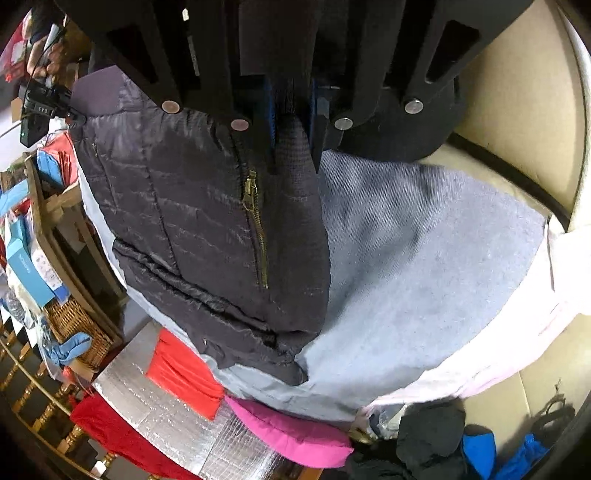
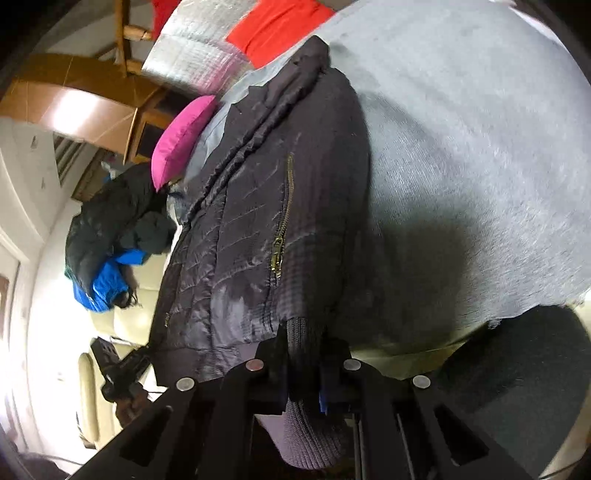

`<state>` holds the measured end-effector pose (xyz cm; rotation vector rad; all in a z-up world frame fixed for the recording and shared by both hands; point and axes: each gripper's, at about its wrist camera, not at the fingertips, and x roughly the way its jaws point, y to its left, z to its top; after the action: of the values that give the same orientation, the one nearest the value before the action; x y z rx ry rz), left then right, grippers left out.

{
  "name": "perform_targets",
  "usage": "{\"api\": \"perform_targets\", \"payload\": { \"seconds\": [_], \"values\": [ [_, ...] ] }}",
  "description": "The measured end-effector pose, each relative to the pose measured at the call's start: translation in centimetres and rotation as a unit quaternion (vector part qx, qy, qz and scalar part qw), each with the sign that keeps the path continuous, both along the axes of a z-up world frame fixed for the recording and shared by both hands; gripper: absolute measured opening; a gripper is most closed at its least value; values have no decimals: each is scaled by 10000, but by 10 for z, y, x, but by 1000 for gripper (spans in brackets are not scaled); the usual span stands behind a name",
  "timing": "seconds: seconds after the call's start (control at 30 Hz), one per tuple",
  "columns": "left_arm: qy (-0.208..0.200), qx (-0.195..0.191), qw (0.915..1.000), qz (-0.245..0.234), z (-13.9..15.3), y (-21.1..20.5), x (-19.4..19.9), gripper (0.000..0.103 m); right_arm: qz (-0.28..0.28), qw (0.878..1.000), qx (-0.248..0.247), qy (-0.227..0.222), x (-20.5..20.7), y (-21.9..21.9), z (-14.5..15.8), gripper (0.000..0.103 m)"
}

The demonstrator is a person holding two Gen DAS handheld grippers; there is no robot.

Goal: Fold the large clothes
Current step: 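Hold the ribbed hem with both tools and lift it off the blanket, then fold the held hem up toward the collar with both tools and release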

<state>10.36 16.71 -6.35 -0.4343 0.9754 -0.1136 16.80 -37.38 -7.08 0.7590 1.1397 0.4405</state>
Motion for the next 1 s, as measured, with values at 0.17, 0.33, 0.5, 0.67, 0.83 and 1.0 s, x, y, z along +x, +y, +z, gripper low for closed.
{"api": "perform_targets", "payload": {
  "seconds": [0.17,0.33,0.5,0.67,0.83,1.0],
  "values": [
    [-94,-84,9999,-40,8,-1,4,15,-52,9996,99,257,-3,-7,-9,12],
    [-365,-430,9984,-5,24,10,13,15,1,9997,215,75,2,-10,8,12],
    [-631,-918,9937,101,35,22,22,15,-85,9976,678,-90,8,-17,17,12],
    [-934,-1165,9886,175,49,25,37,15,-294,9899,1328,-390,20,-26,32,12],
    [-1073,-1237,9863,218,59,22,55,14,-333,9869,1389,-757,40,-23,51,12],
    [-1571,-1360,9779,239,89,22,65,14,-382,9823,1541,-997,54,-24,67,12]
  ]
}}
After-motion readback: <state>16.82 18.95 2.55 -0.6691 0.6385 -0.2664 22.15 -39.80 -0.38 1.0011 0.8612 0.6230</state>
